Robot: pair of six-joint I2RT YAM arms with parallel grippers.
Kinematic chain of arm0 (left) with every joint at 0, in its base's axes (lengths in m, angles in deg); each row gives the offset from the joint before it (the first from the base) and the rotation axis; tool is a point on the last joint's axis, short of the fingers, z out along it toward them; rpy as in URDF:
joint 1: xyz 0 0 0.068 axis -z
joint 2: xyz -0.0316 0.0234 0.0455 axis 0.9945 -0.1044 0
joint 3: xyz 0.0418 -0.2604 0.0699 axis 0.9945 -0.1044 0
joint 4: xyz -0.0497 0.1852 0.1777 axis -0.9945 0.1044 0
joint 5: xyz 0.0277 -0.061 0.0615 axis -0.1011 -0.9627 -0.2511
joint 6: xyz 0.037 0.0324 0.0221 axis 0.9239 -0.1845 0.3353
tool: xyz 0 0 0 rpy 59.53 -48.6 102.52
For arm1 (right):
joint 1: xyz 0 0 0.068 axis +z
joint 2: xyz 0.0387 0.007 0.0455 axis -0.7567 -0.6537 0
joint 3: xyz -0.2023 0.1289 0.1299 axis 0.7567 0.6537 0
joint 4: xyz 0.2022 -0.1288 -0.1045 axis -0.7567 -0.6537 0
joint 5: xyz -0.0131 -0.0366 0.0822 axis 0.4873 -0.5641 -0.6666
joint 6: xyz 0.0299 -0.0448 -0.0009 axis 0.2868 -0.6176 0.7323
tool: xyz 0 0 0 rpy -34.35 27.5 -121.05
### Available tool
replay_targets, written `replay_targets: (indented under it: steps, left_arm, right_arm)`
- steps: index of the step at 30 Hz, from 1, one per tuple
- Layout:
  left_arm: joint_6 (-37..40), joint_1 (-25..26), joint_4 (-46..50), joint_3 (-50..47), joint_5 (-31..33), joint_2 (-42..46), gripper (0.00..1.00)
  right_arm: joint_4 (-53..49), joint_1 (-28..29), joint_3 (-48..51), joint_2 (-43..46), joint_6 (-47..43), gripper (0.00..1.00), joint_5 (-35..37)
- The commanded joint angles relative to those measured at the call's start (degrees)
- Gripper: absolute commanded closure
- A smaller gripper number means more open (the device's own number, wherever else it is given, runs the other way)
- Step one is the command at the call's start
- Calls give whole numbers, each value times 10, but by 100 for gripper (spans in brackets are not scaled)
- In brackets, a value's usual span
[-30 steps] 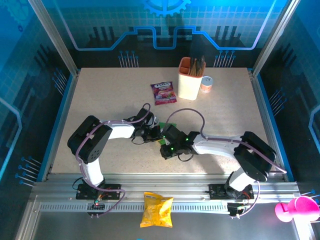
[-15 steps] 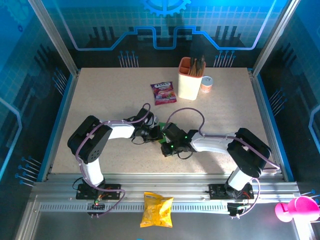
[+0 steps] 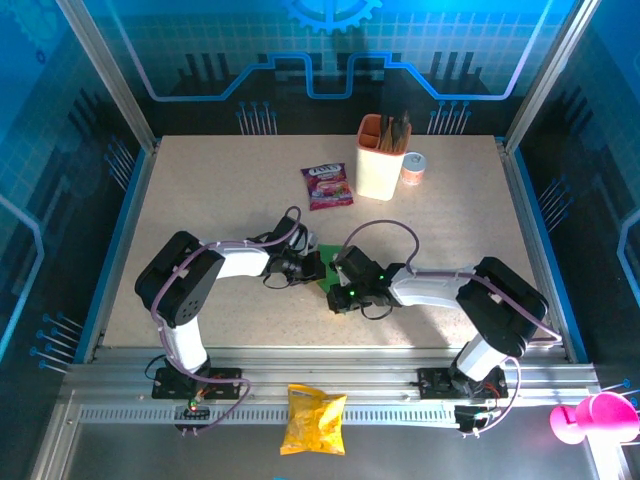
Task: Fold a paper plane with a square sheet of paper (pick it up from the middle)
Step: Third fold the triangle at the center of the table.
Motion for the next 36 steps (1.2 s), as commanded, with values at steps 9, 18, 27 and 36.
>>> replay_targets:
  steps: [9, 18, 27, 36]
  left_arm:
    - [0, 1, 47, -22, 37, -12, 100]
    - [2, 1, 48, -25, 40, -10, 100]
    - [-6, -6, 49, -20, 35, 36, 100]
    - [-38, 20, 45, -13, 15, 103, 100]
  right_arm:
    - [53, -29, 50, 17, 24, 90, -27]
    - [76, -47, 77, 11, 27, 91, -40]
    - [164, -66, 152, -20, 80, 93, -87]
    - [192, -74, 166, -59, 99, 95, -112]
